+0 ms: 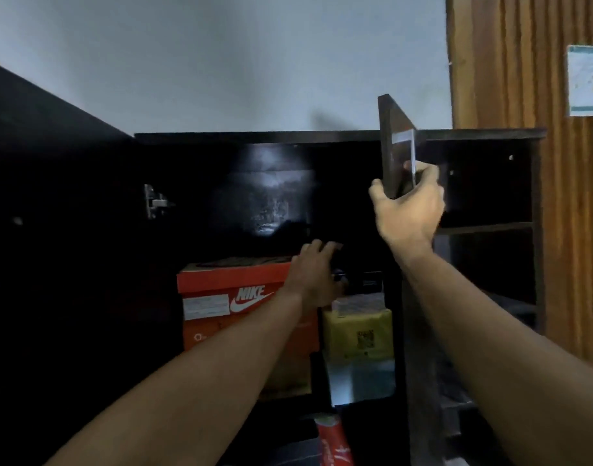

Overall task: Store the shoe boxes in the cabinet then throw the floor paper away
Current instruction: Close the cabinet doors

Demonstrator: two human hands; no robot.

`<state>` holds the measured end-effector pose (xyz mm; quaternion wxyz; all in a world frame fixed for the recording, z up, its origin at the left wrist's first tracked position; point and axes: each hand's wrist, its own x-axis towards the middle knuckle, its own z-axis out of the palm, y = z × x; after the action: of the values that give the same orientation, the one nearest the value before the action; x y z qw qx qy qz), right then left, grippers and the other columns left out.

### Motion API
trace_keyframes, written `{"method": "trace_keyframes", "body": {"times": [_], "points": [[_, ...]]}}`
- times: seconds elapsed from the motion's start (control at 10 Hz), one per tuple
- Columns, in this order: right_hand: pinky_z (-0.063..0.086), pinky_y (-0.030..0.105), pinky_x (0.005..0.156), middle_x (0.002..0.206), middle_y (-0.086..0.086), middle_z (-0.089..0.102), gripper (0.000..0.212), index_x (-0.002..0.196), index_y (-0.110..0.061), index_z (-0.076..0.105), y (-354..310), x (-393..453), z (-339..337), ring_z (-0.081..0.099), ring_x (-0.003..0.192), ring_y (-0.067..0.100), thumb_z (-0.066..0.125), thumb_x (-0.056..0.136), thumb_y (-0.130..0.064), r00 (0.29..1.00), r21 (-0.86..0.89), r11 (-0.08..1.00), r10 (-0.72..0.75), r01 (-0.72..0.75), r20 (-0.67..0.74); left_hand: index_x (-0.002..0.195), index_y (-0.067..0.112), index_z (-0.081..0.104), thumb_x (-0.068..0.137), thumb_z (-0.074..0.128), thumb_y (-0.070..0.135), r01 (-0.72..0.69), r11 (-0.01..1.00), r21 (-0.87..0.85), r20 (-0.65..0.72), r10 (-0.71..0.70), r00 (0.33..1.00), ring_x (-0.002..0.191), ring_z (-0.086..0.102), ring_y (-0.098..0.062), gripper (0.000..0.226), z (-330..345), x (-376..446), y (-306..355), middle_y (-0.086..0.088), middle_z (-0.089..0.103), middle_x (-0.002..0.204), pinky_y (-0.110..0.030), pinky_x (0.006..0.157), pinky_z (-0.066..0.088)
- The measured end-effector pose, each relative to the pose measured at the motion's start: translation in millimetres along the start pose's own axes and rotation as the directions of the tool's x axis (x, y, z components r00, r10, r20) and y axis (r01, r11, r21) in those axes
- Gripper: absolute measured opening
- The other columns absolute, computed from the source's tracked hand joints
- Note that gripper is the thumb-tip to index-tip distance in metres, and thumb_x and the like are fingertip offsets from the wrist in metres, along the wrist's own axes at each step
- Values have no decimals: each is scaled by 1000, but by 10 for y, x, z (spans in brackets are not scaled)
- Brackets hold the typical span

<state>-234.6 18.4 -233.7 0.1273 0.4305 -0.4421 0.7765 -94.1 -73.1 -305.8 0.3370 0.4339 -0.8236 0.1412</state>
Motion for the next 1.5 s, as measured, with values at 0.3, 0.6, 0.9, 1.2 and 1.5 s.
{"method": "trace_keyframes", "body": {"times": [0.3,0.6,0.9,1.2,1.5], "points": [[41,43,95,113,22,67,56,116,-8,63,-153,-151,391,58,108,38,39,98,-56,980,150,977,170,-153,-103,111,22,67,82,70,30,-149,979,-137,-626,31,780,98,61,-14,30,-1815,-598,217,7,60,101,-43,87,54],[46,28,91,119,-10,62,51,126,-48,51,1460,279,2093,59,103,14,17,99,-76,967,162,962,236,-220,-91,130,17,60,77,69,39,355,935,12,-947,-103,303,111,48,-15,58,-3045,-1418,-280,-3,56,123,-24,91,34],[49,54,102,128,23,54,29,125,-9,49,54,-165,1275,57,115,38,43,108,-32,940,24,970,226,-240,256,138,30,54,99,54,37,409,860,-306,-768,-476,428,110,66,-19,39,-3025,-1502,-676,8,70,119,-40,98,53],[44,40,85,134,22,53,29,130,-12,51,266,76,1454,51,98,24,48,108,-31,826,-74,967,246,-242,508,148,27,47,108,42,36,144,912,-384,-747,-399,531,97,53,-3,41,-2245,-967,-150,-3,49,111,0,78,41],[51,37,85,118,14,71,22,118,-13,59,458,253,1514,66,110,28,52,106,-30,772,-22,976,186,-218,608,118,12,54,113,28,29,96,643,-760,-452,-628,634,71,47,-5,31,-1595,-147,79,4,50,88,-19,61,37]]}}
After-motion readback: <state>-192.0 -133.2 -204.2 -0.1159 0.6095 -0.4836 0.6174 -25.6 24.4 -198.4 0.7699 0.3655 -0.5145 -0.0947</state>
